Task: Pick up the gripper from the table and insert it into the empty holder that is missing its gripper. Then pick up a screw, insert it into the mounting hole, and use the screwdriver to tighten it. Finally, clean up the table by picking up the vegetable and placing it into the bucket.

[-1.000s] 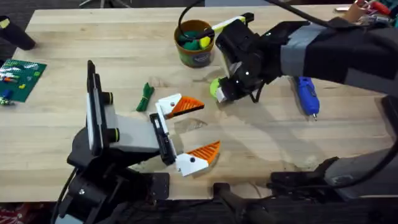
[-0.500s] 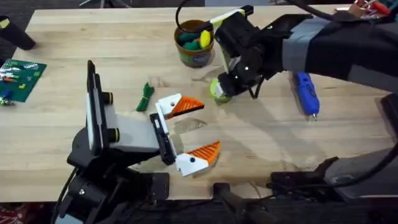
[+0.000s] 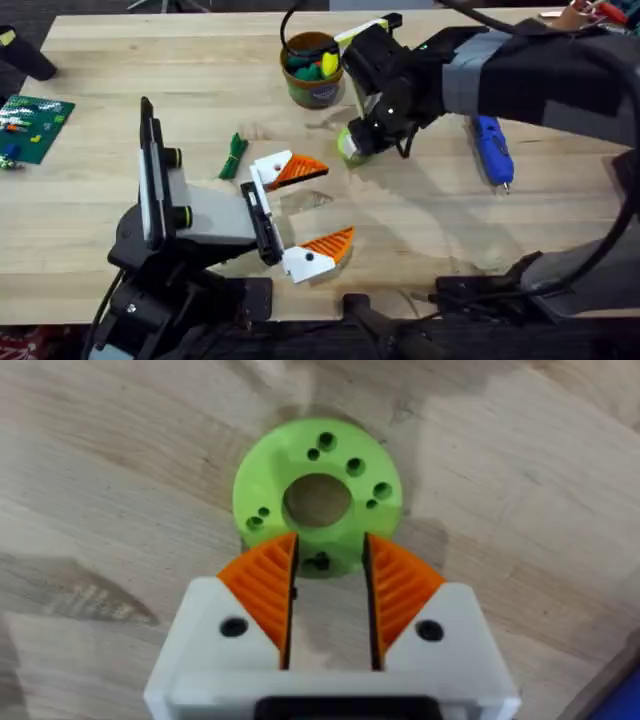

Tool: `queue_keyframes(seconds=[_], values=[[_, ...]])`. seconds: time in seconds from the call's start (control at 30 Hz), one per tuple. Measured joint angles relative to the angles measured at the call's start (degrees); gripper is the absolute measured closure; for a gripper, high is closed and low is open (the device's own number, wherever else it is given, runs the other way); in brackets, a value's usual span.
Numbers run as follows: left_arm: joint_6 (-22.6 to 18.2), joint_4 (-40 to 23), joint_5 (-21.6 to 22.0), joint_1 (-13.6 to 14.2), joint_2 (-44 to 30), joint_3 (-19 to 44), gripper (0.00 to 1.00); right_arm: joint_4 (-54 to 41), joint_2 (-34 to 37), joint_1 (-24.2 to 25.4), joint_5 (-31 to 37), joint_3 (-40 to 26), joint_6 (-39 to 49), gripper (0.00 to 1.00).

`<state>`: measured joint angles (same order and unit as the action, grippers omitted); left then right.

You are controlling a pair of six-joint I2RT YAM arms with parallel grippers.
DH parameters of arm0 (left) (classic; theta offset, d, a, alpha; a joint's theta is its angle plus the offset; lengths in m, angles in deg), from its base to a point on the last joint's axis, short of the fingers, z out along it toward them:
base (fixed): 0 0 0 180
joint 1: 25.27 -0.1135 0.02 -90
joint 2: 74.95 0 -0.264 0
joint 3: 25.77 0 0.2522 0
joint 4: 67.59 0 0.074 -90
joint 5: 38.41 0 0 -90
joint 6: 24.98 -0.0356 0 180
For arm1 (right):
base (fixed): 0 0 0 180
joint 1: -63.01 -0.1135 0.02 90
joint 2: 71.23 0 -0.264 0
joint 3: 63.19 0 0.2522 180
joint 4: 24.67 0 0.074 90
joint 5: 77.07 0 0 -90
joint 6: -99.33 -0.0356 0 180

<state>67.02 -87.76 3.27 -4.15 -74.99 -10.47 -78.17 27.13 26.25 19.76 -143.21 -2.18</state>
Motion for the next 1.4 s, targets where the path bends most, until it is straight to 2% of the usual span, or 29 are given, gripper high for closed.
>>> queue_keyframes(seconds=[0.33, 0.4, 0.5, 0.6, 0.8, 0.93, 1.2, 1.4], values=[[0.0, 0.0, 0.0, 0.0, 0.0, 0.0, 0.014, -1.1, 0.0, 0.0, 0.1, -0.3, 0.2, 0.653], [0.0, 0.0, 0.0, 0.0, 0.0, 0.0, 0.014, -1.6, 0.0, 0.0, 0.1, -0.4, 0.5, 0.697], [0.0, 0.0, 0.0, 0.0, 0.0, 0.0, 0.015, -1.9, 0.0, 0.0, 0.4, -0.4, 0.6, 0.825], [0.0, 0.0, 0.0, 0.0, 0.0, 0.0, 0.015, -1.9, 0.0, 0.0, 0.3, -0.5, 0.8, 0.895], [0.0, 0.0, 0.0, 0.0, 0.0, 0.0, 0.015, -1.9, 0.0, -0.1, 0.3, -0.5, 0.8, 0.898], [0.0, 0.0, 0.0, 0.0, 0.0, 0.0, 0.014, -1.7, 0.0, -0.2, 0.0, -0.5, 0.9, 0.988], [0.0, 0.0, 0.0, 0.0, 0.0, 0.0, 0.014, -1.9, -0.1, -0.2, 0.0, -0.6, 0.8, 0.993], [0.0, 0.0, 0.0, 0.0, 0.0, 0.0, 0.014, -6.7, -2.4, -0.2, 0.0, -3.6, 0.9, 0.994]])
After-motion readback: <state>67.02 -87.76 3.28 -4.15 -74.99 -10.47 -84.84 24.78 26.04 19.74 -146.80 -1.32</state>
